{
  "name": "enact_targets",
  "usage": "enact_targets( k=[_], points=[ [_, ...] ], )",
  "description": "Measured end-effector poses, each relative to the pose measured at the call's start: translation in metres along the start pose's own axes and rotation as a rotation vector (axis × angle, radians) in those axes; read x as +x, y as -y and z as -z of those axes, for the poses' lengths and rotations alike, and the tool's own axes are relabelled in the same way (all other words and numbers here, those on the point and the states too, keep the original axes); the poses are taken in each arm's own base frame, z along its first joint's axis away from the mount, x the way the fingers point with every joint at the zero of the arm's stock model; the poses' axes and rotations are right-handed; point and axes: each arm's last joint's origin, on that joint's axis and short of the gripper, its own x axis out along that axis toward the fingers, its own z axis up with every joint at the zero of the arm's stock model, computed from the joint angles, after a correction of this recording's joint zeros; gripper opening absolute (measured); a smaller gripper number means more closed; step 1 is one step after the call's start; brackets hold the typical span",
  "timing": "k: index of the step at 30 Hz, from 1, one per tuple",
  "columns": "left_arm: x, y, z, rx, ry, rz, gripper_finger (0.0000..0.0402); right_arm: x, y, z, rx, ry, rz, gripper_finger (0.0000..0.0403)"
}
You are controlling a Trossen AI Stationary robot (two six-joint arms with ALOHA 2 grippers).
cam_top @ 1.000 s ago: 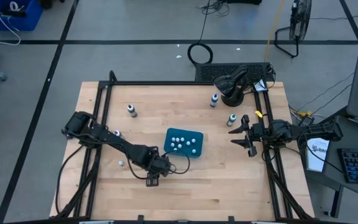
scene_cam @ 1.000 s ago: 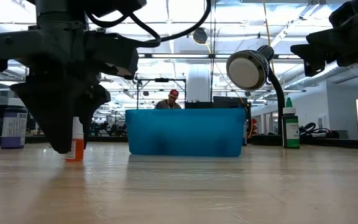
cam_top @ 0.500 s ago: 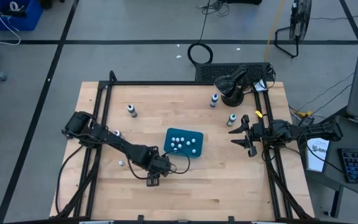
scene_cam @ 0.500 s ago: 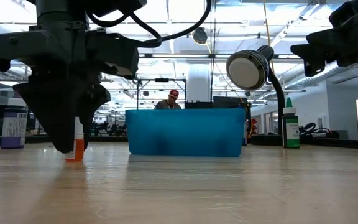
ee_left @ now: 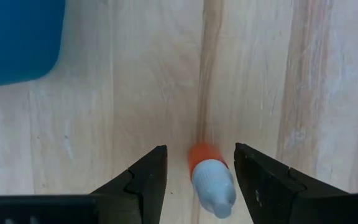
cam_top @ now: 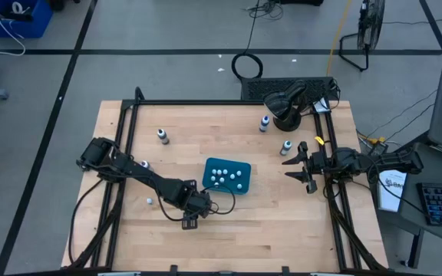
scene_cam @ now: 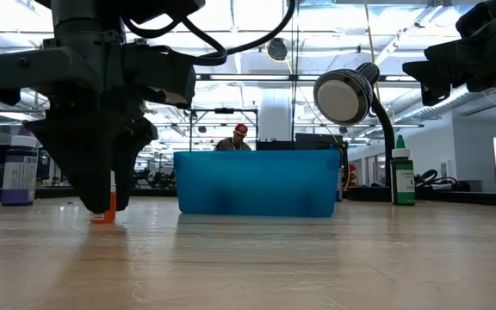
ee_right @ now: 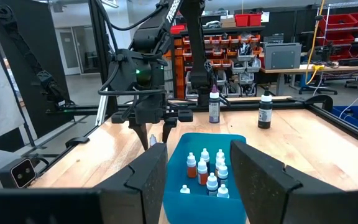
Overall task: Pick & Place food coloring
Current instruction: Put the small orange food coloring bottle into the blue bin
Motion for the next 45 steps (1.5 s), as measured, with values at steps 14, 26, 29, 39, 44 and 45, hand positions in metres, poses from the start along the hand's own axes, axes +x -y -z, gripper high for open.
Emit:
enact_targets(
  k=[14, 26, 29, 39, 44, 45],
  points=[
    [0.014, 0.000, 0.001, 0.004, -0.028, 0.034, 0.0186, 0.000, 0.000, 0.000, 0.000, 0.001, 0.000, 0.0167],
    [0.012, -0.001, 0.004, -0.023, -0.054, 0.021, 0.0180, 0.000, 0.000, 0.000, 0.000, 0.000, 0.000, 0.0165],
    [0.012, -0.002, 0.005, -0.027, -0.055, 0.013, 0.0146, 0.000, 0.000, 0.000, 0.000, 0.000, 0.000, 0.0163],
    [0.003, -0.009, 0.002, -0.065, -0.076, 0.041, 0.0062, 0.000, 0.000, 0.000, 0.000, 0.000, 0.000, 0.0166],
    [-0.031, -0.008, -0.011, -0.014, -0.042, 0.002, 0.0062, 0.000, 0.000, 0.000, 0.000, 0.000, 0.000, 0.0164],
    [-0.039, -0.010, -0.015, -0.004, -0.036, -0.021, 0.0062, 0.000, 0.000, 0.000, 0.000, 0.000, 0.000, 0.0165]
  ],
)
